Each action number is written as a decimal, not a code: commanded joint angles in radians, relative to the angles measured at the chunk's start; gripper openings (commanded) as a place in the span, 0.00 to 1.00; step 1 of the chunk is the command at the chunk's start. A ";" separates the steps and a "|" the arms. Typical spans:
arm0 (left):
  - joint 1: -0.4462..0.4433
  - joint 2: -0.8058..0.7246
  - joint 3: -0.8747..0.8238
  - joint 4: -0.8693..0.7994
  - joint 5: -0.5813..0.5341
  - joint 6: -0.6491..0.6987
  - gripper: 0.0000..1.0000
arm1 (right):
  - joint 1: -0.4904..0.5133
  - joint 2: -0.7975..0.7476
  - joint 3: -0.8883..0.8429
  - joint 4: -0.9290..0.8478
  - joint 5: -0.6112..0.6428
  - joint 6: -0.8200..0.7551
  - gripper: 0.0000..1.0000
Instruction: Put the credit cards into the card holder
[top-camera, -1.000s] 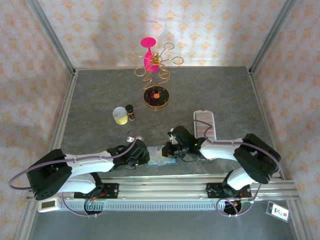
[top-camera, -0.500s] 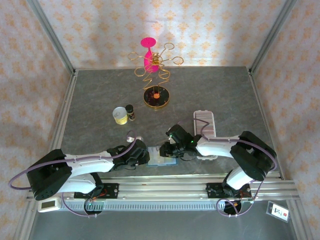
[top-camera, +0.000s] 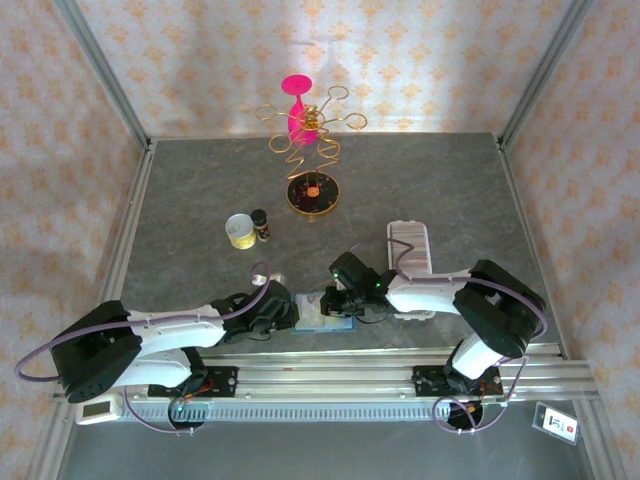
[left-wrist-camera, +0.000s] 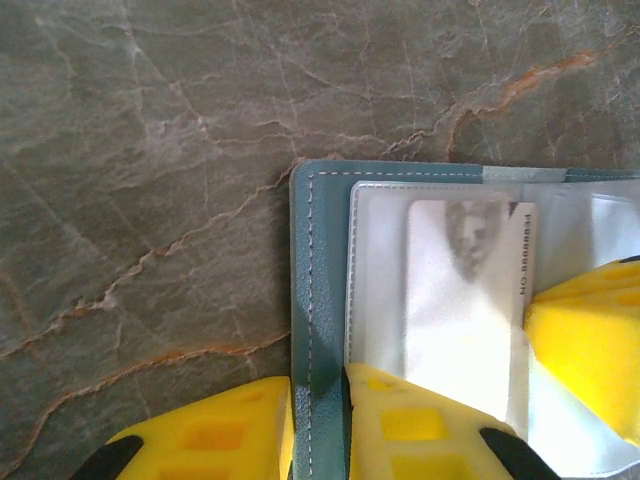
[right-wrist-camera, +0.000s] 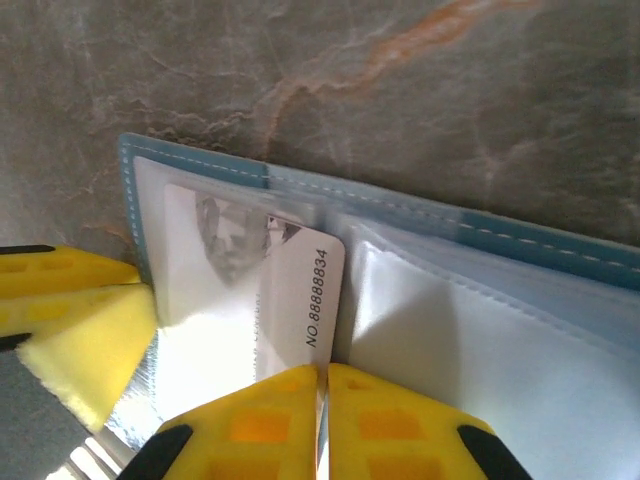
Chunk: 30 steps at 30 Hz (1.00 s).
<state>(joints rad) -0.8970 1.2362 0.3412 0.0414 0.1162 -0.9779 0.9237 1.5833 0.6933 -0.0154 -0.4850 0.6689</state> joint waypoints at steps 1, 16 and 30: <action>-0.021 0.032 -0.045 0.028 0.067 -0.016 0.19 | 0.038 0.015 0.033 0.024 0.022 0.043 0.10; -0.023 -0.023 -0.088 0.041 0.068 -0.020 0.21 | 0.064 -0.124 0.049 -0.080 0.203 0.121 0.19; -0.022 -0.012 -0.092 0.047 0.077 -0.010 0.21 | 0.070 -0.228 -0.119 -0.142 0.265 0.221 0.35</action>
<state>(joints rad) -0.8974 1.1912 0.2848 0.1215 0.1238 -0.9928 0.9878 1.3548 0.5785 -0.1390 -0.2626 0.8684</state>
